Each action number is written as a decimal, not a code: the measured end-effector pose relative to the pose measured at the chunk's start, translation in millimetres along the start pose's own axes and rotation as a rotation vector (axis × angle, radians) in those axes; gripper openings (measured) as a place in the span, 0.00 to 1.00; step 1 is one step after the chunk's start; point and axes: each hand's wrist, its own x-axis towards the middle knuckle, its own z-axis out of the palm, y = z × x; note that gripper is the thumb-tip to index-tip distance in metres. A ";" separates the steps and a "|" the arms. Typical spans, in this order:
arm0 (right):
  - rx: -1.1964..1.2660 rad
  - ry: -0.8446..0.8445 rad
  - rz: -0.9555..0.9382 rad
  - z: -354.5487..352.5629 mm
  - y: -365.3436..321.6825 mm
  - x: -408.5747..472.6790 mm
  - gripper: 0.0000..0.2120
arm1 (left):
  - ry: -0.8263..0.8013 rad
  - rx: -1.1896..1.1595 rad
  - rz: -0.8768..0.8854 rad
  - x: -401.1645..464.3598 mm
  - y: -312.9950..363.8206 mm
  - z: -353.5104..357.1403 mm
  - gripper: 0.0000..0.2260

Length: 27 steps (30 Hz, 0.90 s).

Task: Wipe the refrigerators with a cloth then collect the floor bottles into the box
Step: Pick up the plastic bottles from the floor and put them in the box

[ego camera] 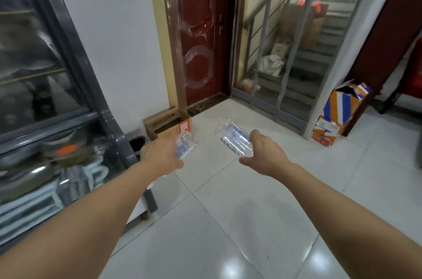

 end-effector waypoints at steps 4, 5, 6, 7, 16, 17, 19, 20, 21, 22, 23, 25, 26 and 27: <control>-0.016 -0.017 -0.007 -23.7 58.5 76.5 0.25 | -0.023 -0.009 -0.037 77.2 50.5 1.5 0.23; -0.022 -0.015 -0.008 -29.7 71.7 95.1 0.26 | -0.023 -0.028 -0.040 95.9 62.1 1.8 0.24; -0.028 -0.014 -0.007 -35.0 83.1 112.7 0.26 | -0.024 -0.034 -0.036 112.8 72.6 2.3 0.25; -0.030 -0.019 -0.005 -39.4 92.9 129.4 0.26 | -0.024 -0.025 -0.029 128.9 81.9 3.2 0.26; -0.020 -0.021 -0.048 -44.1 148.1 291.4 0.27 | 0.018 0.068 -0.037 299.6 126.4 17.1 0.25; -0.024 -0.023 -0.044 -43.5 153.1 311.1 0.28 | 0.022 0.065 -0.030 323.0 128.6 18.3 0.24; -0.011 -0.026 -0.036 -43.9 162.3 352.0 0.28 | 0.039 0.045 -0.018 370.5 133.2 20.2 0.22; -0.003 -0.027 -0.029 -45.2 167.0 373.4 0.28 | 0.041 0.036 -0.014 395.1 136.1 20.2 0.22; -0.002 -0.029 -0.023 -47.6 171.2 394.7 0.28 | 0.038 0.030 -0.010 419.4 139.5 19.1 0.22; -0.010 -0.035 -0.023 -50.2 175.3 415.3 0.28 | 0.032 0.032 -0.006 442.4 142.9 17.5 0.23; -0.018 -0.036 -0.021 -53.0 179.4 434.6 0.28 | 0.026 0.040 0.003 464.4 146.4 15.2 0.23; -0.024 -0.019 -0.012 -58.8 188.0 471.7 0.29 | 0.019 0.046 0.023 505.8 154.4 9.5 0.24; -0.029 -0.014 -0.011 -61.8 191.8 489.4 0.29 | 0.015 0.044 0.031 524.5 158.4 6.7 0.24; -0.035 -0.015 -0.013 -65.1 195.3 506.4 0.30 | 0.010 0.040 0.039 542.1 162.0 4.5 0.24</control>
